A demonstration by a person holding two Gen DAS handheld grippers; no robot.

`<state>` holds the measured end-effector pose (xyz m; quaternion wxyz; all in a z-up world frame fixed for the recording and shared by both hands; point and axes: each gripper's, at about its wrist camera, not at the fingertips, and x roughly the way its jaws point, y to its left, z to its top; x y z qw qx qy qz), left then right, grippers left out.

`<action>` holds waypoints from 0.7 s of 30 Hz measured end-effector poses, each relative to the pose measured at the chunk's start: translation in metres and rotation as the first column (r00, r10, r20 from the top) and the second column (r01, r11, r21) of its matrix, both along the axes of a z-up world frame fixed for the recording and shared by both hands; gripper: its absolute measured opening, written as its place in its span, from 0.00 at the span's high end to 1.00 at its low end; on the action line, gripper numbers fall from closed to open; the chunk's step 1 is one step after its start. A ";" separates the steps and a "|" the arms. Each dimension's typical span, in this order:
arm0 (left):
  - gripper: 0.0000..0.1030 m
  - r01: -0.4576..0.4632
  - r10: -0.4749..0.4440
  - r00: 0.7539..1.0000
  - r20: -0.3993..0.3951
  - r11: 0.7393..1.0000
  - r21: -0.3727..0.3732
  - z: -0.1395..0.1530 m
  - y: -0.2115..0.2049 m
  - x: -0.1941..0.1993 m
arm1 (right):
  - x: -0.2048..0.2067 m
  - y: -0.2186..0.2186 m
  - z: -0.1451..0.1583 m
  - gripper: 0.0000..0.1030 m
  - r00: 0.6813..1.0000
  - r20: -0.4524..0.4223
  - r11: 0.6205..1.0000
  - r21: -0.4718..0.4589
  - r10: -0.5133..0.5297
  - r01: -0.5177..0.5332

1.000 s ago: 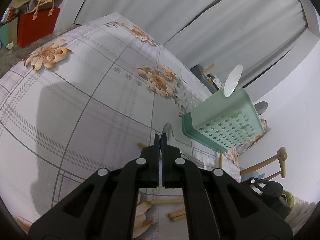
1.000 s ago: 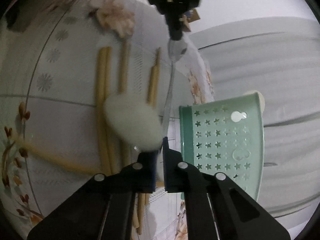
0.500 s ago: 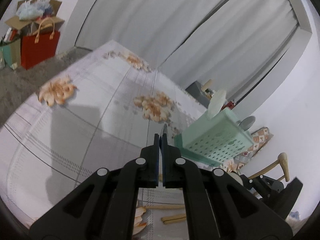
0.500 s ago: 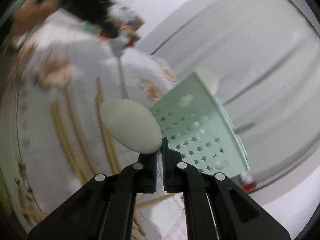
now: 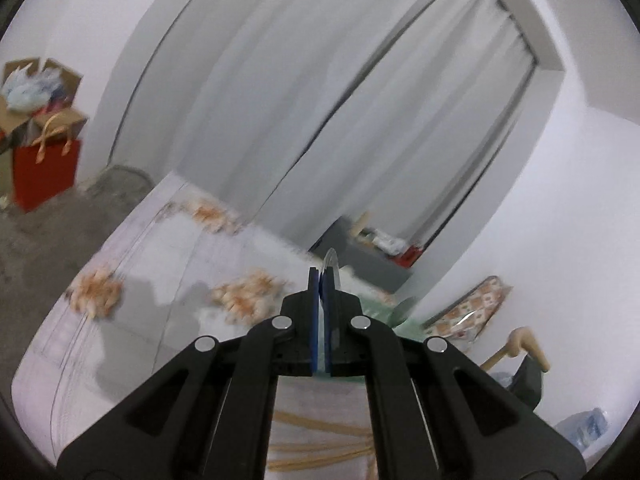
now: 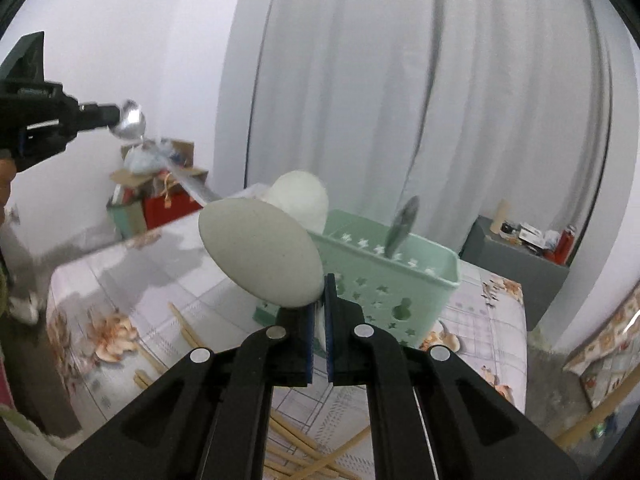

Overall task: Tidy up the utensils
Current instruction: 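Lift the white paddle toward the holder with the right tool while the left tool holds the ladle up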

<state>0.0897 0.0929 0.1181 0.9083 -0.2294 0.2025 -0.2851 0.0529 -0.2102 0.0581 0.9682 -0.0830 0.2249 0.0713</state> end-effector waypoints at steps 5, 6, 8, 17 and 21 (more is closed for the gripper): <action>1.00 -0.006 0.000 0.996 0.094 0.998 0.070 0.029 -0.026 0.002 | -0.015 -0.015 0.009 0.96 1.000 0.010 0.998 0.060 -0.022 0.021; 1.00 -0.007 -0.003 0.994 0.113 0.996 0.087 0.034 -0.035 0.005 | -0.015 -0.015 0.010 0.96 1.000 0.010 0.997 0.068 -0.024 0.023; 1.00 -0.007 -0.007 0.991 0.134 0.994 0.105 0.038 -0.045 0.006 | -0.018 -0.019 0.010 0.96 0.999 0.011 0.995 0.095 -0.031 0.029; 1.00 -0.036 -0.013 0.970 0.242 0.979 0.198 0.057 -0.091 0.015 | -0.024 -0.033 0.009 0.96 0.999 0.011 0.985 0.167 -0.052 0.049; 1.00 -0.079 -0.019 0.955 0.295 0.946 0.315 0.055 -0.121 0.018 | -0.024 -0.038 0.008 0.96 0.999 0.004 0.980 0.194 -0.053 0.051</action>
